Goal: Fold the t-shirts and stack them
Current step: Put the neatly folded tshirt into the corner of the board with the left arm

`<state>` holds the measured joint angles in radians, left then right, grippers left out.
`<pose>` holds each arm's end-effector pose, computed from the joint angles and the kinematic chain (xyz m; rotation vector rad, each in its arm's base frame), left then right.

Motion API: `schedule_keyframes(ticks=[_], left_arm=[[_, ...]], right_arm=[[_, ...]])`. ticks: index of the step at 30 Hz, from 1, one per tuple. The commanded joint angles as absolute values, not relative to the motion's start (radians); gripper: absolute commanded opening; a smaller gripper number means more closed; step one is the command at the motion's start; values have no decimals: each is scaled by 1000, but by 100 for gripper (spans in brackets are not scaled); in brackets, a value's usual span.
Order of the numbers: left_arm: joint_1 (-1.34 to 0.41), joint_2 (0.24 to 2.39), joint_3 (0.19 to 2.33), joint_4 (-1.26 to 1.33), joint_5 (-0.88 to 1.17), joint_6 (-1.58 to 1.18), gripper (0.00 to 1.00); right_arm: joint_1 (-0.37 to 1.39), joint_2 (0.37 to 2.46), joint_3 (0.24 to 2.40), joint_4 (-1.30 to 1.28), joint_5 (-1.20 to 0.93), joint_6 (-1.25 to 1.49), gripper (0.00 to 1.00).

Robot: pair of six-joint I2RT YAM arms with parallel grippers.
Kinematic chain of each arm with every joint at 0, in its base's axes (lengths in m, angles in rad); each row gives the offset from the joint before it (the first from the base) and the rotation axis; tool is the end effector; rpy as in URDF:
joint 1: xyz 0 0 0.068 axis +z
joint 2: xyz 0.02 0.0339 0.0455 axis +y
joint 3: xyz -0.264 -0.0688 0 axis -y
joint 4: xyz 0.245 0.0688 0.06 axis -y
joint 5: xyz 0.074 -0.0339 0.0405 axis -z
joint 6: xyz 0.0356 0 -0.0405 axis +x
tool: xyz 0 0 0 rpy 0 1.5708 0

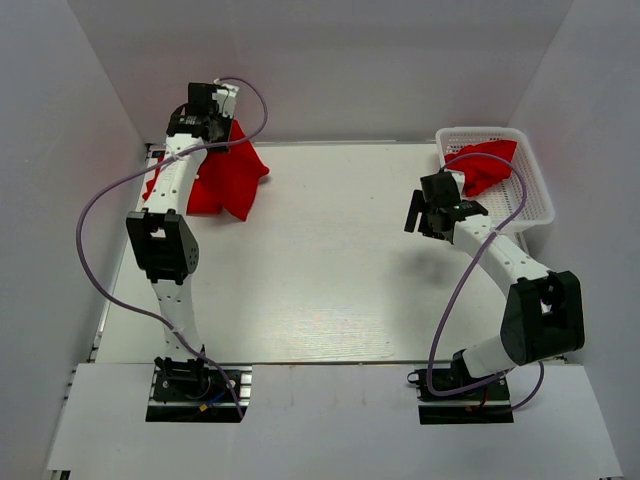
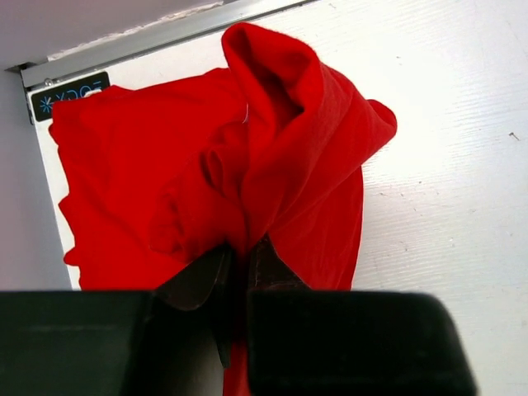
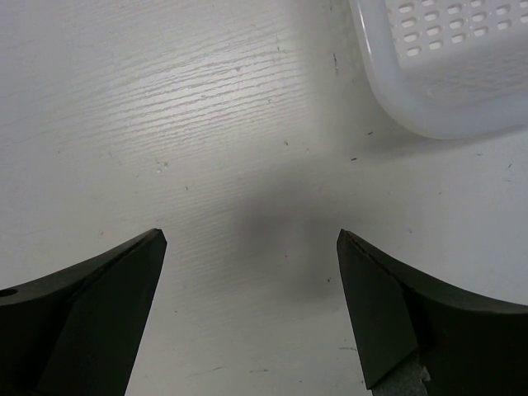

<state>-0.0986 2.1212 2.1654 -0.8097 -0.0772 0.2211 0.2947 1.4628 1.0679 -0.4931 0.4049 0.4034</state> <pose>0.4771 -0.0444 0.3334 0.3342 2.3144 0.1511 0.2989 0.0761 0.2543 0.3007 2.3520 -0.1688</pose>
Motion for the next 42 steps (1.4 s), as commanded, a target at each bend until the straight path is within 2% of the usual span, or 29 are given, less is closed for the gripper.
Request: schedule_keyframes(ticks=[1,10,32,42], left_arm=[[-80,2048,2229,-801,-44,251,0],[-49,1987,2229,-810,-46,275,0],[50,1987,2246,-758,-18,293,0],[100,2071,2210,-687,8,315,0]], right_arm=[[291,1462,1108,-480,396,437,90],[293,1483,1137,-499,396,451,90],[295,1591,1206,-534,377,465,90],[299,1621,1235,-540,371,463,90]])
